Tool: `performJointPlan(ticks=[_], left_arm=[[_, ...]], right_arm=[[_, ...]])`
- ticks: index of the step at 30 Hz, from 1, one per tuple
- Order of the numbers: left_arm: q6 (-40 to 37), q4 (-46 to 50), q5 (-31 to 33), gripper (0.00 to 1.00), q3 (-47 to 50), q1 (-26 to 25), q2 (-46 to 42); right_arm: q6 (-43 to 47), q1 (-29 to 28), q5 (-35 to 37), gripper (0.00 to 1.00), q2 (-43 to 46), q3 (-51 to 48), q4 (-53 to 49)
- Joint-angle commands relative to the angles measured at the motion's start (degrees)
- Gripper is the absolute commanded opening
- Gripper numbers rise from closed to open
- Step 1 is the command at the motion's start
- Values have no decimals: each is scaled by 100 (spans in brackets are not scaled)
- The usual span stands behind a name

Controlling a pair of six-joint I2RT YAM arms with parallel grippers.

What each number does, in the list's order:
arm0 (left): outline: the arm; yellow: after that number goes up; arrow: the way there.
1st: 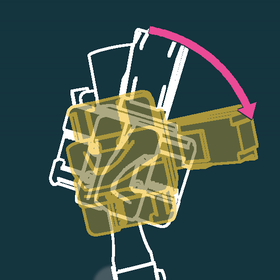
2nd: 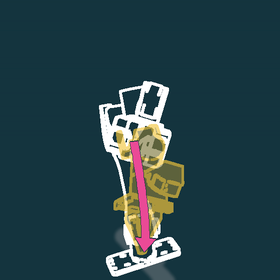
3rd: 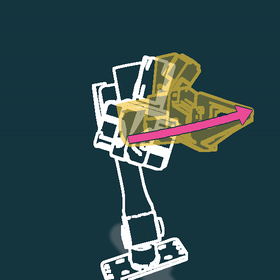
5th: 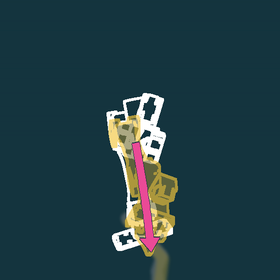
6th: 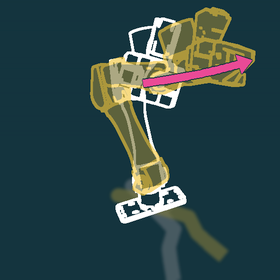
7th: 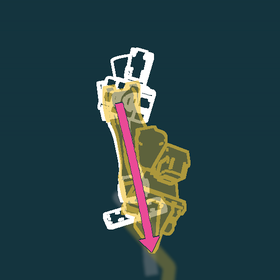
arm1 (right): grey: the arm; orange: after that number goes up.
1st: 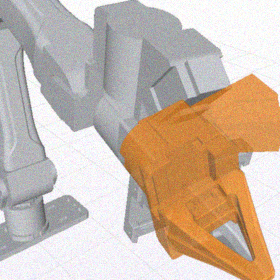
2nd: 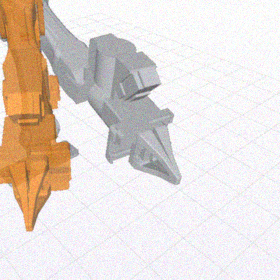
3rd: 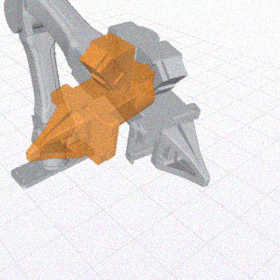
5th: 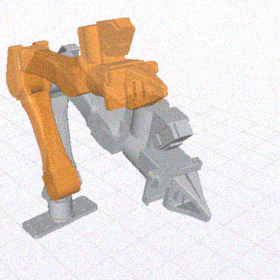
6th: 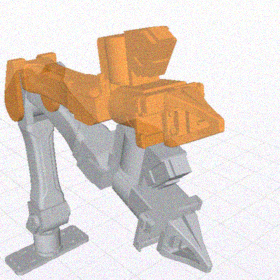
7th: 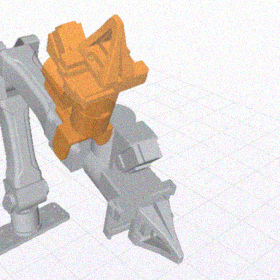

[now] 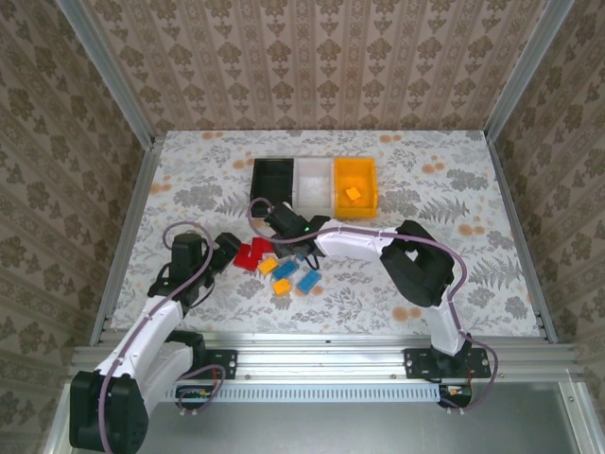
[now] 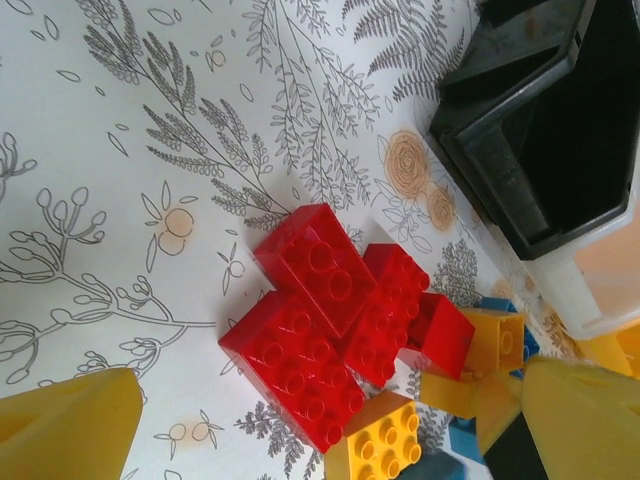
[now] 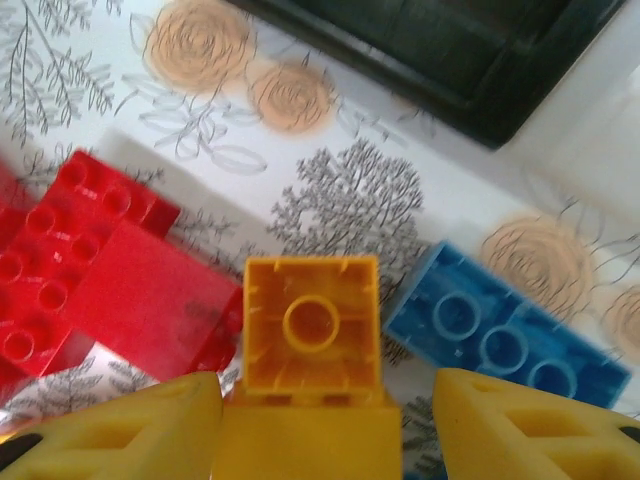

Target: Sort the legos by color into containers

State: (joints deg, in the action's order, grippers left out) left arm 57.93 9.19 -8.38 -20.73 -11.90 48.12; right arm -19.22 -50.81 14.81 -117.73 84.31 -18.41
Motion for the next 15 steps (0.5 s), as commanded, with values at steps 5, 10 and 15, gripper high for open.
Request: performJointPlan(ticks=[5,10,15], left_arm=[[25,-121,-234,99,52,17,-34],[8,-78,-252,99,18,21,-68],[-11,8,-252,99,-1,18,-166]], right_arm=[[284,33,263,58,-115,314,-268],[264,193,-20,53,-395,451,-294],[468,220,-224,53,-701,715,-355]])
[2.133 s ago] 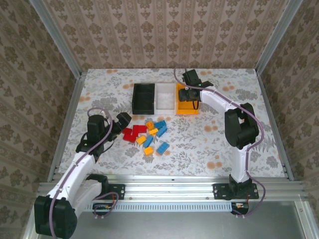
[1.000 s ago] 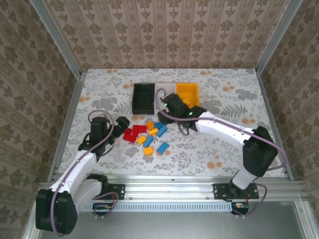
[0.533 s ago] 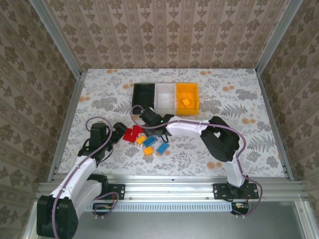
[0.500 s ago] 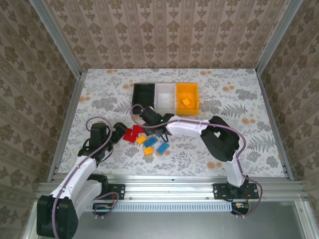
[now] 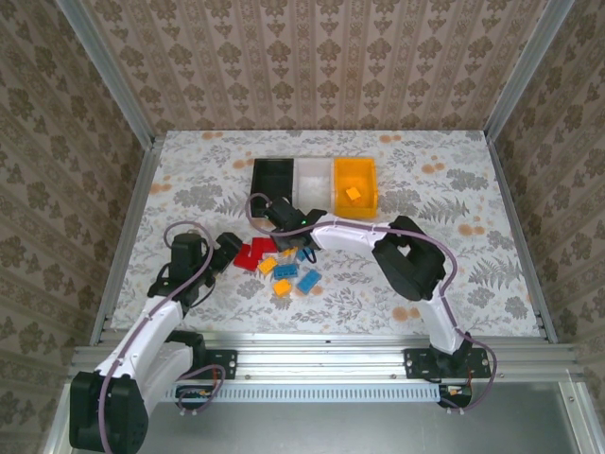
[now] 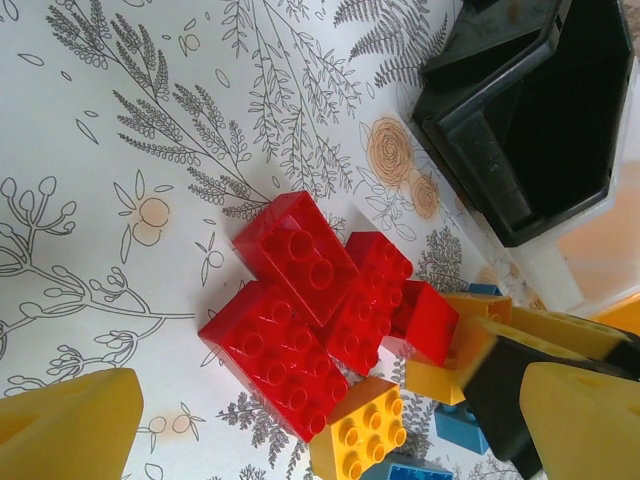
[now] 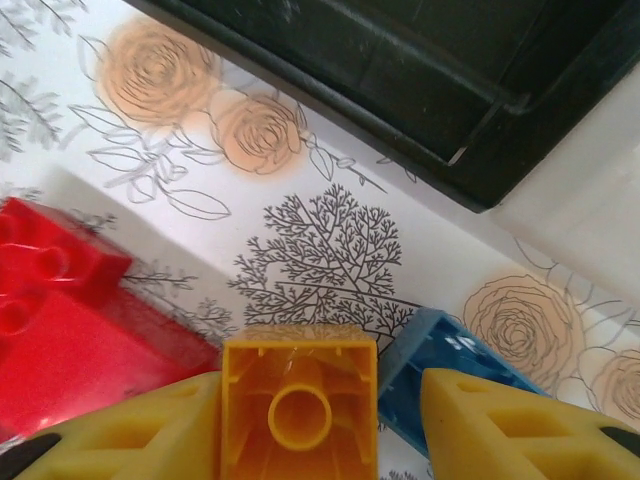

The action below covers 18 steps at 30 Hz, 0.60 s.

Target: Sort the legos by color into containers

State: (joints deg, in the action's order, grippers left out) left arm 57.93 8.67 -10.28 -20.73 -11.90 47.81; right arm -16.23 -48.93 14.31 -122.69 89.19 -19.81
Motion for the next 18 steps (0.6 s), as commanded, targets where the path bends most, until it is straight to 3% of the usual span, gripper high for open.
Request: performJointPlan(ticks=[1,9,18], left_arm=[[-10,73,-61,99,-1,20,-150],[0,157,4,99,41,22,-342],[-78,164,35,98,-61,19,-291]], right_arm=[[162,41,-162,52,-212,242,-225],[85,17,-18,29,172,-123,106],[64,-23,151,27,1111,-531,164]])
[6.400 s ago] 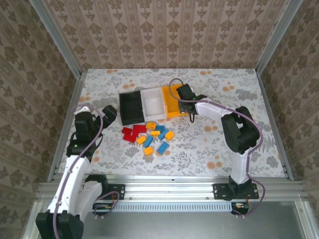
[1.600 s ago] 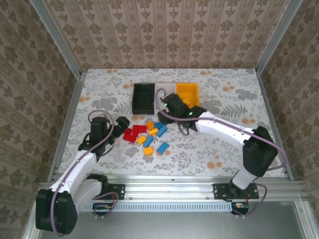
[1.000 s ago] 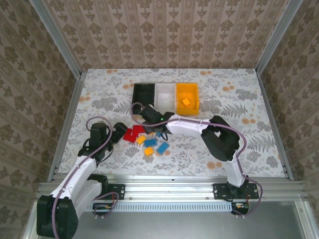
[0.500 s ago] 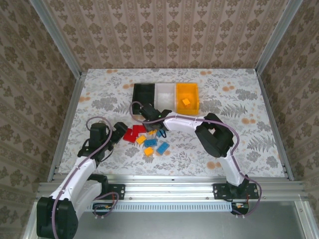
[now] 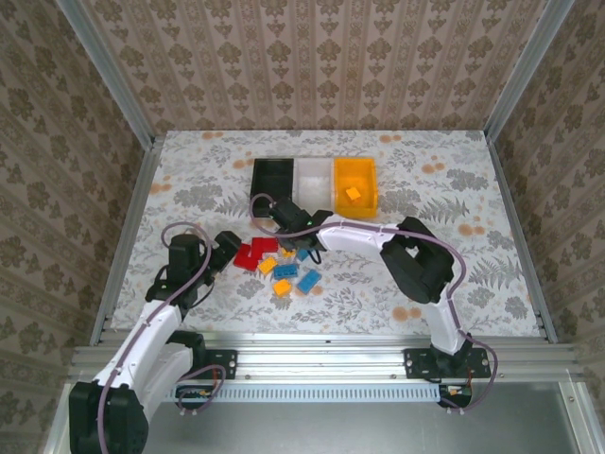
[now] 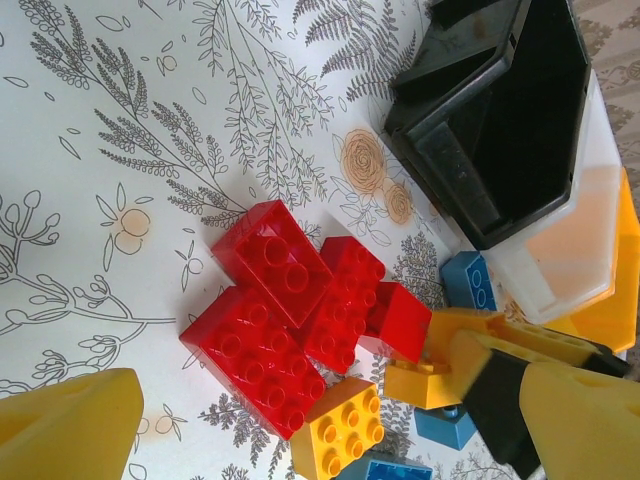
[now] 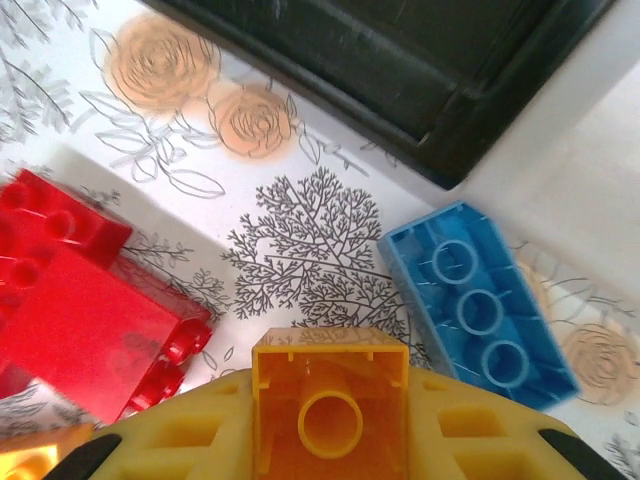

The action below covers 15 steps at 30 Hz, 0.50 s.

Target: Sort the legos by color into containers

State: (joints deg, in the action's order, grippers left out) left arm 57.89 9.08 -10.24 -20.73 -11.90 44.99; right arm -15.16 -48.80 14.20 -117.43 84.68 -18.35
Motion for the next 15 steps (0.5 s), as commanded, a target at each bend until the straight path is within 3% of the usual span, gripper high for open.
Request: performJointPlan(ticks=[1,4,9,15], left_arm=[[-76,129,30,98,-70,19,2],[-58,99,-6,97,-104,19,99],[10,-118,-149,96,-102,-95,351],[142,-636,-154,95,-436,-664,1247]], right_arm=[[-26,-7,197,27,692,-104,5],[67,255,323,27,995,-136,-109],[52,1215,272,27,1337,-228,-99],[-191,2304,-101,27,625,495,-416]])
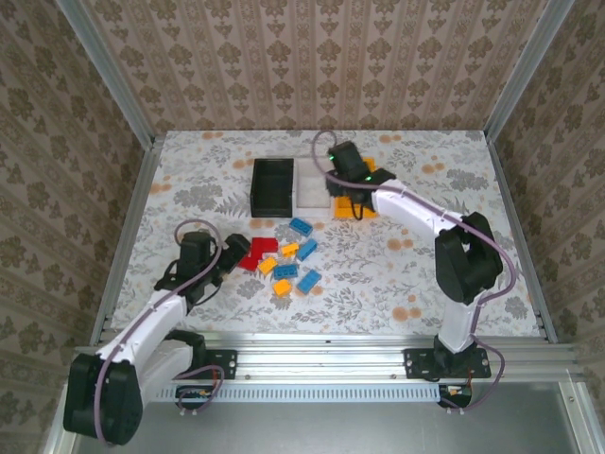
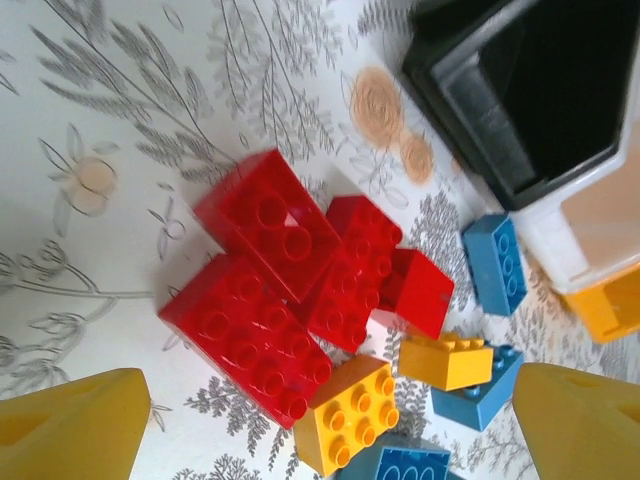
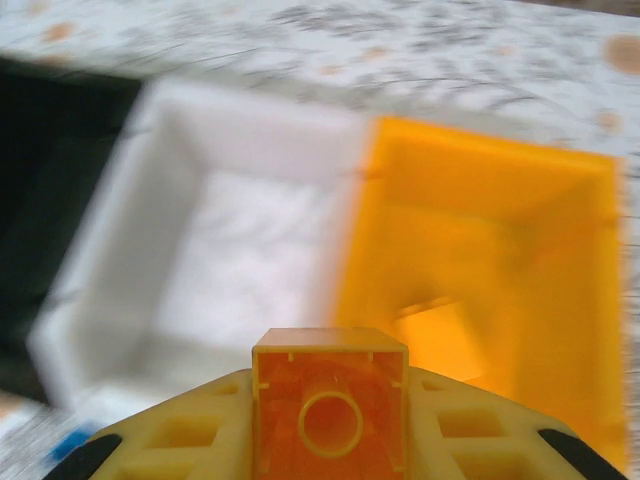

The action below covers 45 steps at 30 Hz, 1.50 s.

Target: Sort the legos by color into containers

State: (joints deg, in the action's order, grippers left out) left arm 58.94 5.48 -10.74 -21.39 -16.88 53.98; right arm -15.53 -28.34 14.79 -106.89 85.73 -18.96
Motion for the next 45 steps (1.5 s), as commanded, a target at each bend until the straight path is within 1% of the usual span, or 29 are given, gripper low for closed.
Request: performJointPlan(ticks=[1,4,7,9,10,13,15,16,19,24,26,28,31,33,35,37,40,43,45], left_arm=[[-52,-217,-180,96,-517,-219,516],[-253,-93,-463,97,-884,-321,961],[-234,-225,-573,97,-931,-353,1128],[-181,-275,-516,97,-887,-360,1056],[-173,-247,-464,98,-885,-360,1010],[-221,-114,-304,99,-891,-351,795],[-283,23,-198,99,-918,-351,659],[-319,89,-157,100,-935,-350,607],[-389,271,-97,100,-981,-335,438],[-494,436,84,100,-978,-274,150],[-505,463,140,100,-927,-241,60],[-489,445,153,100,-841,-207,-4],[-429,411,105,100,-713,-168,-53],[-431,442,55,100,-670,-140,-86],[-444,504,29,100,-633,-131,-143],[-415,511,36,100,-542,-131,-234],[-312,431,45,100,-391,-122,-360],[-255,422,44,100,-331,-122,-478],[-274,490,36,100,-355,-122,-552]], right_arm=[[-154,348,-220,28,-568,550,-442],[-83,523,-320,29,-941,898,-640],[-29,639,-380,33,-1207,1148,-798],[-4,679,-466,37,-1287,1172,-774],[-3,682,-463,41,-1290,1185,-792],[49,682,-411,47,-1230,1139,-768],[72,680,-368,53,-1148,1115,-758],[84,680,-340,54,-1107,1116,-758],[99,649,-310,54,-847,1004,-750],[116,162,32,57,59,229,-507],[52,-203,26,57,419,-202,-329],[33,-670,92,57,592,-505,-265],[-109,-1129,-230,58,486,-743,-205],[-215,-1330,-271,59,335,-803,-255],[-563,-1383,-479,61,211,-864,-302],[-1119,-1407,-573,65,121,-1107,-34],[-1819,-1500,-451,67,-34,-1366,343],[-2247,-1570,-42,68,-253,-1332,363],[-2447,-1570,89,68,-405,-1332,424]])
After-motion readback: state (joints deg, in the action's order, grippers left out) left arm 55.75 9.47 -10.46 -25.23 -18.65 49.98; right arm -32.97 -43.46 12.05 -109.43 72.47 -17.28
